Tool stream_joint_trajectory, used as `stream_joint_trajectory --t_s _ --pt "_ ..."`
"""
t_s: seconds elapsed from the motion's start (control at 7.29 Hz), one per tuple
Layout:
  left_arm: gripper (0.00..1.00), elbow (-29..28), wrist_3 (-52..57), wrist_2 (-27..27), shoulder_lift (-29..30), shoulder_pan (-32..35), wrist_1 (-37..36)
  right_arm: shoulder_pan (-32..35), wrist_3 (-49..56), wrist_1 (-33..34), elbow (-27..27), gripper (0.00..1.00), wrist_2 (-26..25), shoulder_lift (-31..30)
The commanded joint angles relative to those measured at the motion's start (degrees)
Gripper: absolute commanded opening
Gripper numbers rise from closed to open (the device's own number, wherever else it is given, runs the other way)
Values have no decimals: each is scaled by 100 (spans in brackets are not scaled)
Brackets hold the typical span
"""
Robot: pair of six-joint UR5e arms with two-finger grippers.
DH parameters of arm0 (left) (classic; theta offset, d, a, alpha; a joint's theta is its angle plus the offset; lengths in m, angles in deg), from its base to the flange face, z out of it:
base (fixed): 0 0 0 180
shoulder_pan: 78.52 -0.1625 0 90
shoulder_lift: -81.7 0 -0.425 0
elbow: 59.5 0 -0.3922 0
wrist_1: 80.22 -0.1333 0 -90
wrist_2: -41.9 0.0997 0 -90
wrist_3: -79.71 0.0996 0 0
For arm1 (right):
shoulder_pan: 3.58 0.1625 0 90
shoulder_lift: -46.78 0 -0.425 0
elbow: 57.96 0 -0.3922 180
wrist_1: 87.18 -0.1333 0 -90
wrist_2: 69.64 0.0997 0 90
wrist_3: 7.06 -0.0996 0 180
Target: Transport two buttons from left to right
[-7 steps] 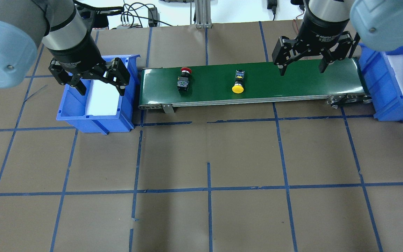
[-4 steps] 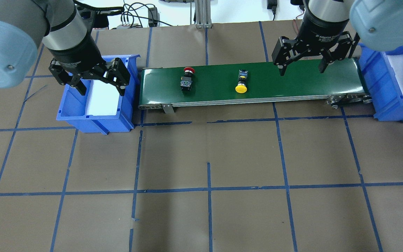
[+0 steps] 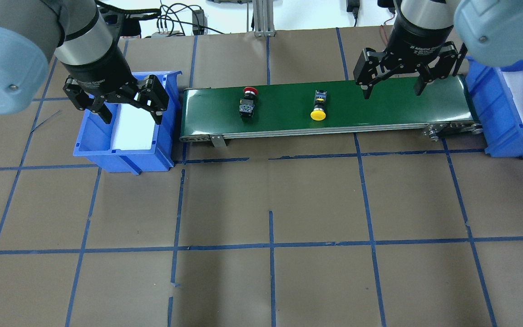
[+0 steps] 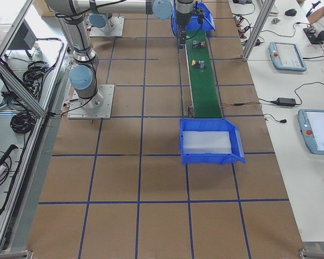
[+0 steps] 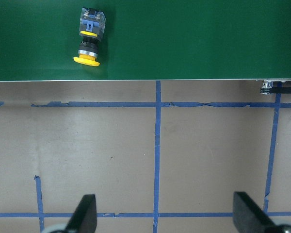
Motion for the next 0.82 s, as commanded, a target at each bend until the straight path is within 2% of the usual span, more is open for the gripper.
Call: stream_joint_trajectory --t_s 0.0,0.69 --pt "100 0 0 0 0 9 0 -28 59 34 -72 100 32 35" --pt "100 0 0 0 0 9 0 -54 287 175 -354 100 58 396"
